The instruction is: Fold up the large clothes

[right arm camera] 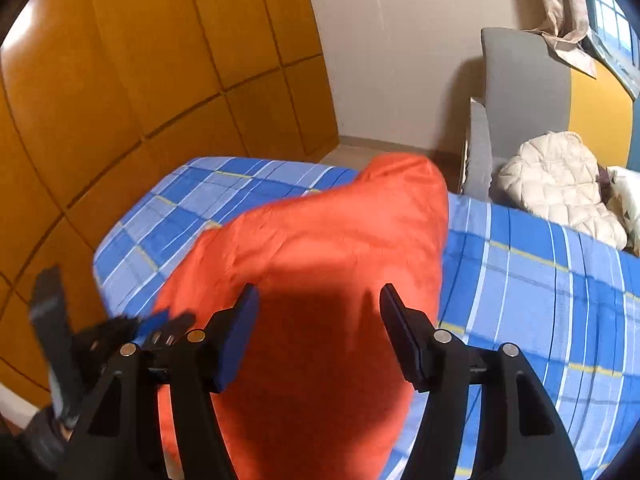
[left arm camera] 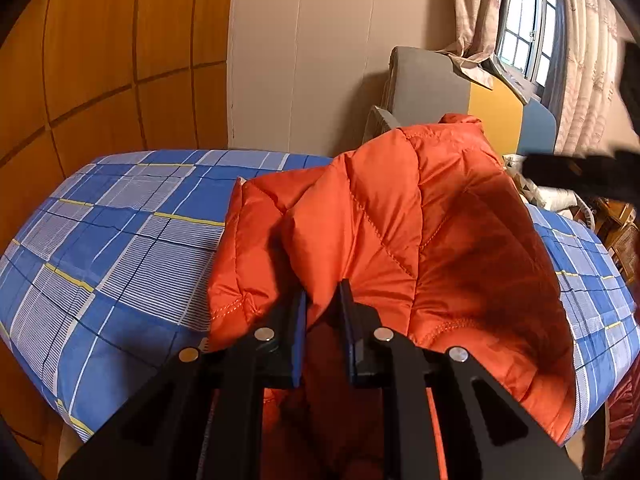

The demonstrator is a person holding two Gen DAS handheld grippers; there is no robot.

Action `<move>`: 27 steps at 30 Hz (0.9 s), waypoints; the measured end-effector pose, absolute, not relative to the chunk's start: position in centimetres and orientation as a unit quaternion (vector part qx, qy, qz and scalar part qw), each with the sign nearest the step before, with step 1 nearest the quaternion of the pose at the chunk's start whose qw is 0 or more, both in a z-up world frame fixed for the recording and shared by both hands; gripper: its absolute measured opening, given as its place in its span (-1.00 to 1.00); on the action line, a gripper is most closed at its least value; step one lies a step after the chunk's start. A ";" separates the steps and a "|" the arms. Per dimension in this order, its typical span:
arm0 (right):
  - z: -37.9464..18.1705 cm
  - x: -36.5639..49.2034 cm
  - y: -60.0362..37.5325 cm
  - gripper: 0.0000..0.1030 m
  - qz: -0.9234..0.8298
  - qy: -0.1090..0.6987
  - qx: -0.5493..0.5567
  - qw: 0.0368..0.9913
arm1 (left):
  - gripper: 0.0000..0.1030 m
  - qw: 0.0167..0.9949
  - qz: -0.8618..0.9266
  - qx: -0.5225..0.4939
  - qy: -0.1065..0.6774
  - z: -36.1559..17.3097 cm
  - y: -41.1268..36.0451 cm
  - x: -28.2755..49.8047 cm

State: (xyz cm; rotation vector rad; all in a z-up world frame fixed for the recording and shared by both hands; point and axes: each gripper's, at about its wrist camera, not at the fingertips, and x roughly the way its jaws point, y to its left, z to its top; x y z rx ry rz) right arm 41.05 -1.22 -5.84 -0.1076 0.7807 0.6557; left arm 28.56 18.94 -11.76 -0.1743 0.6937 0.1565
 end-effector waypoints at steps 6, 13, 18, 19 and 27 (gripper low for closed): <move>-7.4 44.4 1.8 0.21 0.301 0.398 -0.097 0.861 | -0.71 0.934 0.075 -0.086 0.337 -11.8 18.8 28.5; -9.4 45.6 4.5 0.25 0.292 0.423 -0.139 0.846 | -0.71 0.933 0.075 -0.095 0.338 -12.2 19.4 28.4; -11.4 45.8 5.6 0.26 0.282 0.433 -0.150 0.843 | -0.71 0.932 0.079 -0.100 0.338 -12.4 19.7 28.3; -11.8 45.8 5.8 0.26 0.278 0.433 -0.152 0.844 | -0.71 0.932 0.080 -0.100 0.339 -12.5 19.7 28.3; -11.0 44.9 5.2 0.36 0.285 0.417 -0.127 0.853 | -0.45 0.929 0.097 -0.106 0.341 -12.7 20.1 27.8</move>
